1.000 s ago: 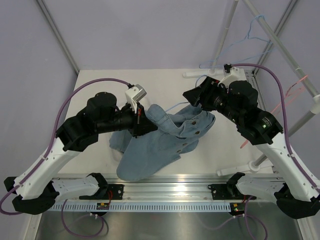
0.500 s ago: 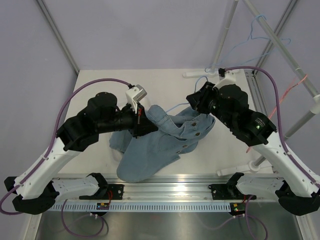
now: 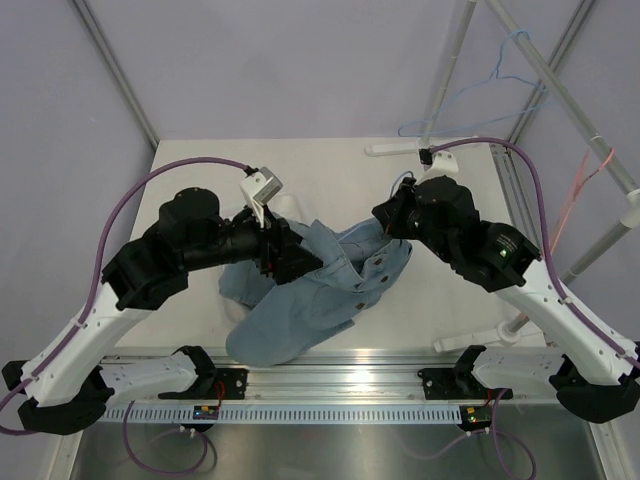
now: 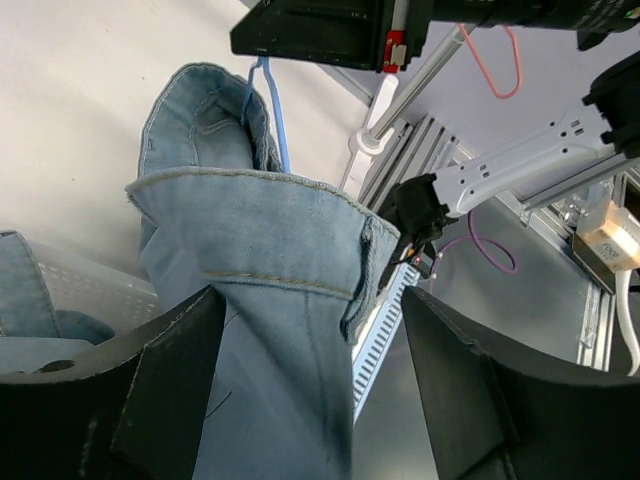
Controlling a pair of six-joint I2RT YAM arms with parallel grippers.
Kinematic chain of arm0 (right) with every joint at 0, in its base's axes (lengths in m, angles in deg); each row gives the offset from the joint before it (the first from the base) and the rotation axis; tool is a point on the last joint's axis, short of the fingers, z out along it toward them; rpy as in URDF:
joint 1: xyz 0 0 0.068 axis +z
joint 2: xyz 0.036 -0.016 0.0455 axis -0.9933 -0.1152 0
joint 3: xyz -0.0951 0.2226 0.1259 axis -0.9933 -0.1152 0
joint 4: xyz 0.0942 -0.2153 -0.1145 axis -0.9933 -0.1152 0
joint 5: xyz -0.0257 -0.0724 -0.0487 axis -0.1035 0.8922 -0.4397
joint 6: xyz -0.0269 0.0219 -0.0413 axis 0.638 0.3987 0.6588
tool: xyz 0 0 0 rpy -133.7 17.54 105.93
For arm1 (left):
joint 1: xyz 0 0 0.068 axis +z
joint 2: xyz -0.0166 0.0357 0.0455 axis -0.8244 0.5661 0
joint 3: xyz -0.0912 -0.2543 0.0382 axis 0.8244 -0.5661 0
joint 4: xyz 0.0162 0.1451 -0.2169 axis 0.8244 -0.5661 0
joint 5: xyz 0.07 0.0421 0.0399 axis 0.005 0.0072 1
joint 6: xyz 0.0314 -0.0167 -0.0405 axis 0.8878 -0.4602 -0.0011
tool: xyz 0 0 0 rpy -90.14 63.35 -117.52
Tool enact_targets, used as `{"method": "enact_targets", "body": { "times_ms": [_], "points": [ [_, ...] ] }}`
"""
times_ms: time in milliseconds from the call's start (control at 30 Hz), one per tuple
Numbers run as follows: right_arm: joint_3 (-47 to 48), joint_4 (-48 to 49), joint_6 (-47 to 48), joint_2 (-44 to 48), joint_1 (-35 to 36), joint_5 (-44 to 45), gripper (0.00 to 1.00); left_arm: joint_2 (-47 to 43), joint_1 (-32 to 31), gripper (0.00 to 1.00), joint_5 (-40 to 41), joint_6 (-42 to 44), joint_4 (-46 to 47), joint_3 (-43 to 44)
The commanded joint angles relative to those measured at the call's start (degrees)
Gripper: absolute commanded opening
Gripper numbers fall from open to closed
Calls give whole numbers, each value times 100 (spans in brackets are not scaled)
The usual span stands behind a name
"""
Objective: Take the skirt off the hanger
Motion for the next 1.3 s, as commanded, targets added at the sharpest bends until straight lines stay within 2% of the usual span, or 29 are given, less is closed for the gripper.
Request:
{"method": "enact_targets", "body": {
  "times_ms": [0,200,367,567,700,900,1033,1067,1133,1267],
  "points": [
    [324,-45,-138,156,62,327,0,-245,-3,77,55,126,499,-110],
    [438,-300,-200,349,70,520,0,-429,-3,80,-14,284,420,-365],
    [763,-485,-130,218,62,731,0,-579,-12,78,-944,144,710,-856],
    [887,-424,-103,-29,62,661,0,-772,-302,77,-1263,56,983,-990],
    [772,-222,-156,59,70,555,0,-781,-337,76,-930,91,807,-920],
    [702,-64,-68,357,70,450,0,-728,-346,75,-894,-23,956,-946],
    [456,411,169,779,70,-452,0,-658,-346,78,-385,388,729,-788],
    [465,420,222,893,70,-664,0,-606,-346,78,-19,503,475,-570],
    [508,324,213,1060,70,-1042,0,-474,-355,79,518,819,307,-402],
    [710,-237,64,1368,79,-1412,0,-377,-337,81,1013,1215,209,-278]
  ]
}}
